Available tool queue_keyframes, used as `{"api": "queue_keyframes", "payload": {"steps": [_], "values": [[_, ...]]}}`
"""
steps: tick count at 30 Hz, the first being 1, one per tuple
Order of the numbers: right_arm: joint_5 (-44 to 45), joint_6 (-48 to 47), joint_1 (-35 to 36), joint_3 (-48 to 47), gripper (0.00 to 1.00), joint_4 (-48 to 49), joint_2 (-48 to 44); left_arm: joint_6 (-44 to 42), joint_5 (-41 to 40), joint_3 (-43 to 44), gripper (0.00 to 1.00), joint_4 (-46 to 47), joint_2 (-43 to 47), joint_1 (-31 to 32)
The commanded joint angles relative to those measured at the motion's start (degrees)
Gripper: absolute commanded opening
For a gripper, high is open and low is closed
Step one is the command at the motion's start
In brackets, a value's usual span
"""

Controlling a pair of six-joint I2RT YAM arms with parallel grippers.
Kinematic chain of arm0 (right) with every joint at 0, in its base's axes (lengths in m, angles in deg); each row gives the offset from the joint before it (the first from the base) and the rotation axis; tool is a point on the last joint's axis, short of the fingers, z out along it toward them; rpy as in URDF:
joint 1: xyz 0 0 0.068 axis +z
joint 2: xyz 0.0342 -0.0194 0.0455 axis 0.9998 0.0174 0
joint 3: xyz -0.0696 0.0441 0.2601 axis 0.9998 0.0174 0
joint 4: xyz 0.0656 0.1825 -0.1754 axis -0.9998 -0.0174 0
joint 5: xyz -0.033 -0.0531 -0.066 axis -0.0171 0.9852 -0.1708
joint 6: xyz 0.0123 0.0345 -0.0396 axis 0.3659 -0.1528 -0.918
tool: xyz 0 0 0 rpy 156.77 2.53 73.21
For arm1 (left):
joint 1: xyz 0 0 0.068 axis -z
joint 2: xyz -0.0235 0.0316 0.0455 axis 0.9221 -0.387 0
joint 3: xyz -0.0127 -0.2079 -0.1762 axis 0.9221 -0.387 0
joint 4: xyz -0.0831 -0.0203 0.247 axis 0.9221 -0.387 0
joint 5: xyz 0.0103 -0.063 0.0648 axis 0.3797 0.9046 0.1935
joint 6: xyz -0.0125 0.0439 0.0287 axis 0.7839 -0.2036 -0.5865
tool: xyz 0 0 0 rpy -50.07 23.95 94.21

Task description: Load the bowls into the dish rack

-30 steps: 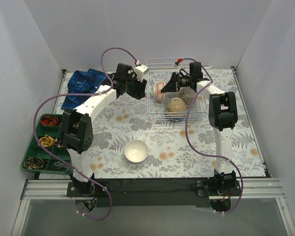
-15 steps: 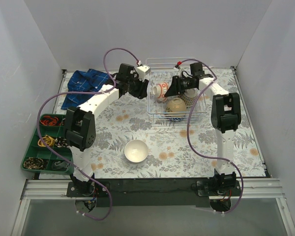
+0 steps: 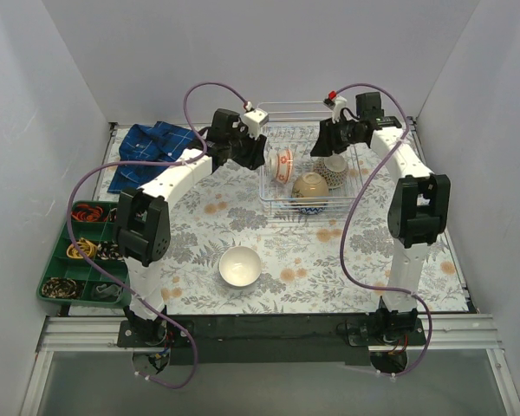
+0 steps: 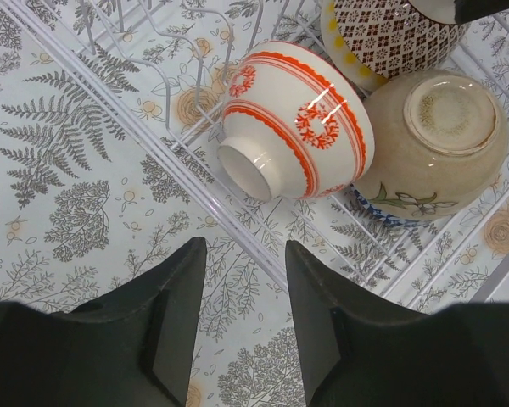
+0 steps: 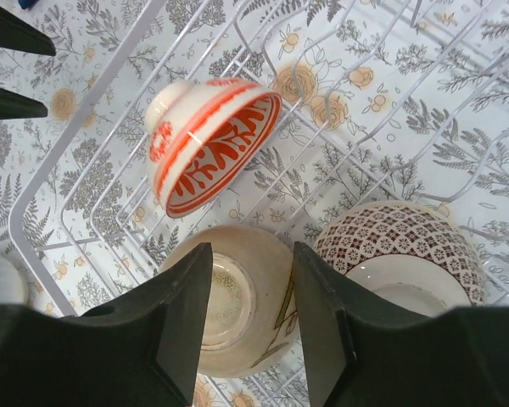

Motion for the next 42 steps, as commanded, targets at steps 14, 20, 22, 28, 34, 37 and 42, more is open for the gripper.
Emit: {"api": "queue_keyframes", "payload": {"steps": [14, 20, 22, 28, 34, 37, 42], "values": [[4.4, -6.4, 6.4, -1.5, 0.19, -0.6, -1.4, -0.3, -3.4, -1.1, 0.24, 5.6, -0.8, 6.1], [9.8, -7.1, 7.3, -3.4, 0.15, -0.5, 2.4, -0.3, -7.5, -0.3, 0.14, 5.7, -0.6, 6.1], [11.9, -7.4, 7.4, -3.6, 0.14, -0.5, 3.4, -0.5, -8.7, -1.3, 0.08, 5.9, 0.6, 6.1], [15.1, -8.4, 7.4, -4.0, 0.13, -0.6, 6.3, -2.0, -10.7, -4.5, 0.07, 5.9, 4.0, 5.9], [17.4, -8.8, 7.1, -3.8, 0.13, -0.8, 7.0, -2.0, -11.7, -6.6, 0.08, 6.2, 5.1, 5.9], [16.9, -9.1, 7.2, -4.9, 0.14, -0.8, 7.1, -2.0, -11.5, -6.1, 0.21, 6.4, 4.4, 5.9], [13.4, -14.1, 7.6, -6.6, 0.46, -0.3, 4.5, -1.9, -12.9, -4.1, 0.44, 6.9, 2.6, 5.8]]}}
